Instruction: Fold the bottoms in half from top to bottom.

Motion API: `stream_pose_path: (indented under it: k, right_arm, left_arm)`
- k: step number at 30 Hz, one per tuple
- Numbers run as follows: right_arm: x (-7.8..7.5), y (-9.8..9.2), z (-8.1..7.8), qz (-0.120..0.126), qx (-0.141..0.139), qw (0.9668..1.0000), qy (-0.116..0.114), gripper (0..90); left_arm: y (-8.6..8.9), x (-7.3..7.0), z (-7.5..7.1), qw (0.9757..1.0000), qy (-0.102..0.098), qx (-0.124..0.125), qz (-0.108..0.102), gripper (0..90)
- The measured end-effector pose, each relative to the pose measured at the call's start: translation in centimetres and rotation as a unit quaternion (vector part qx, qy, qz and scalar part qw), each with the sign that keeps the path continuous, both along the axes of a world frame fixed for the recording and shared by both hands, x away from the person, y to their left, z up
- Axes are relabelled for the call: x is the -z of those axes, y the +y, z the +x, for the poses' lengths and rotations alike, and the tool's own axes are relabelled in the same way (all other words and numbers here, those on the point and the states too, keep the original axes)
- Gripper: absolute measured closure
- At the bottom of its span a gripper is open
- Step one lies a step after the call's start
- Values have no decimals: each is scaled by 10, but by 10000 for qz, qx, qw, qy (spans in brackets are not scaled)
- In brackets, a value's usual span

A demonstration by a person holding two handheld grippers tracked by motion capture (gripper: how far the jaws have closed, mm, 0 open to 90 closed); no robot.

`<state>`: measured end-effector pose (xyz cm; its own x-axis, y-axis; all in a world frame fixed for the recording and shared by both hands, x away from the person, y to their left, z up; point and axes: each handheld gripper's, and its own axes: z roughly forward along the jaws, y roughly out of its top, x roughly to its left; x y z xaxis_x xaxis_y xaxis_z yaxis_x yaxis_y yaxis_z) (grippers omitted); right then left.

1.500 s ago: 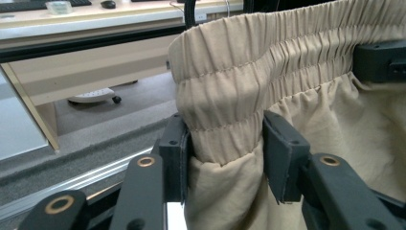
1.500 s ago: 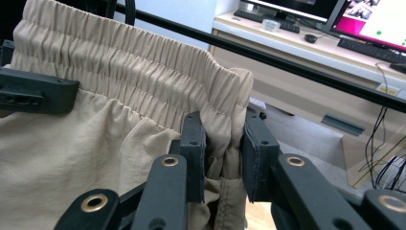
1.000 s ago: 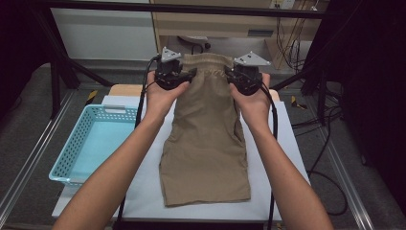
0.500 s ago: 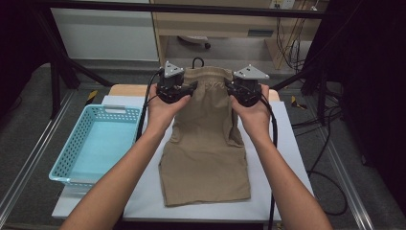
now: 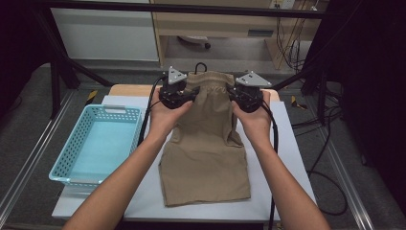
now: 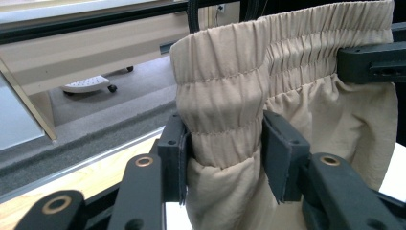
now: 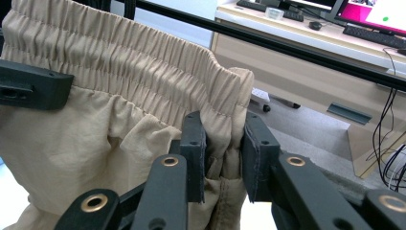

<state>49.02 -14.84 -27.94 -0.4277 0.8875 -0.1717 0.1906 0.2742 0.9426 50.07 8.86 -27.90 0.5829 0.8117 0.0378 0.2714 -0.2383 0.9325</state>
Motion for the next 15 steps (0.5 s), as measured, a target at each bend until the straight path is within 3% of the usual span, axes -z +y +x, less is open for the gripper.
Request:
stream_pose_path:
  k: [15]
  right_arm:
    - [8, -3, -2, 26, -67, 10000, 54, 731]
  left_arm:
    - [1, 8, -1, 10000, 56, 16, 31, 562]
